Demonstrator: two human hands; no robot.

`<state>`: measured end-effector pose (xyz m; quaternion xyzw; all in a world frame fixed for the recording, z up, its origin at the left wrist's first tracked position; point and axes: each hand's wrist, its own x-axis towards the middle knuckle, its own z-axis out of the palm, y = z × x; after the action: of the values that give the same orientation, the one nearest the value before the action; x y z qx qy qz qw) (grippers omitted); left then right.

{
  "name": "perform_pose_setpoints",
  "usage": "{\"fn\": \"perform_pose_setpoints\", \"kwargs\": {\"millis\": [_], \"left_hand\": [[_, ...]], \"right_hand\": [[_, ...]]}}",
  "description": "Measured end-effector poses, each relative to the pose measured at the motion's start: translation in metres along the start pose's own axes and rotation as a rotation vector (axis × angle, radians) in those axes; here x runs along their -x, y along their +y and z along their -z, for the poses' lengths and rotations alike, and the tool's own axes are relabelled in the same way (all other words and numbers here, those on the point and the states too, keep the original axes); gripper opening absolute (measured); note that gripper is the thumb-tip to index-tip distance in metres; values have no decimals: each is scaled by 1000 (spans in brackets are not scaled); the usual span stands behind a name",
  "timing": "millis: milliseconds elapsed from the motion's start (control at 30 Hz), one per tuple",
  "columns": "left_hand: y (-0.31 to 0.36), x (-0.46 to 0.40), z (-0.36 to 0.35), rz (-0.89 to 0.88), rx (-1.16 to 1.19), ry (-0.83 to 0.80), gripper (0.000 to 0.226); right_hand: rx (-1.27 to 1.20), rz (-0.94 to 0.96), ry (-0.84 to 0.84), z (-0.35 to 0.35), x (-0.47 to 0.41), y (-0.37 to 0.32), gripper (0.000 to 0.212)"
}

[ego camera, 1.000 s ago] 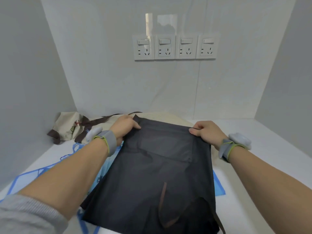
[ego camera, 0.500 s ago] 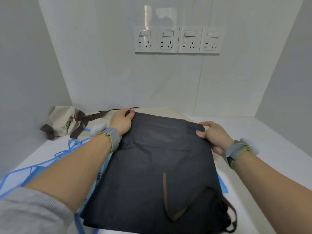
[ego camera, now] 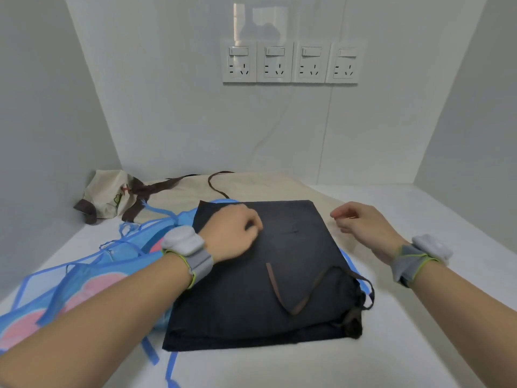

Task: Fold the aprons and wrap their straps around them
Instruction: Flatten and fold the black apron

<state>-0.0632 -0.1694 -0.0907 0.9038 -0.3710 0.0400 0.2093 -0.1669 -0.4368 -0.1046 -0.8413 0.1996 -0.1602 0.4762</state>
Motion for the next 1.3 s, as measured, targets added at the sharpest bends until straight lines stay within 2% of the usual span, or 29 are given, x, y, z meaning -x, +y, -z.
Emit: {"fn": "perform_pose_setpoints", "kwargs": {"millis": [133, 200, 300, 367, 433, 500, 667, 867, 967, 1000, 1067, 1100, 1133, 1233, 1300], "left_hand": [[54, 48, -14, -204, 39, -130, 17], [69, 69, -26, -281, 3, -157, 29], [77, 90, -43, -366, -151, -148, 43], [78, 94, -47, -372, -148, -114, 35], [77, 93, -46, -337, -84, -84, 19], [76, 91, -43, -251, 26, -63, 11], [75, 77, -34, -82, 174, -59, 14], [72, 73, -33, 29, 268, -21, 18], [67, 70, -37, 116, 354, -15, 21], [64, 68, -37, 158, 406, -9, 21], [59, 65, -38, 239, 515, 8, 21], [57, 64, -38, 266, 550, 15, 21], [56, 63, -38, 285, 569, 14, 21], [56, 62, -39, 304, 593, 3, 20], [57, 61, -39, 305, 596, 11, 20]], "right_hand": [[-55, 30, -87, 17, 50, -8, 19], [-50, 38, -96, 20, 72, -9, 20], [-40, -2, -53, 22, 100, -3, 16], [-38, -30, -30, 22, 118, 5, 11], [-23, -47, -30, 22, 133, 12, 7], [-26, -43, -49, 22, 149, 14, 4], [67, 95, -155, 13, 164, 2, 13], [278, 161, -121, 11, 169, 6, 14], [287, 113, -83, 5, 169, 10, 28], [336, 127, -70, 1, 168, 10, 28], [465, 179, -68, -6, 164, 10, 16], [414, 164, -74, -8, 162, 9, 11], [241, 89, -77, -8, 162, 6, 12], [-489, -159, -45, 7, 158, -1, 9], [-652, -238, 20, 19, 152, 1, 7]]}}
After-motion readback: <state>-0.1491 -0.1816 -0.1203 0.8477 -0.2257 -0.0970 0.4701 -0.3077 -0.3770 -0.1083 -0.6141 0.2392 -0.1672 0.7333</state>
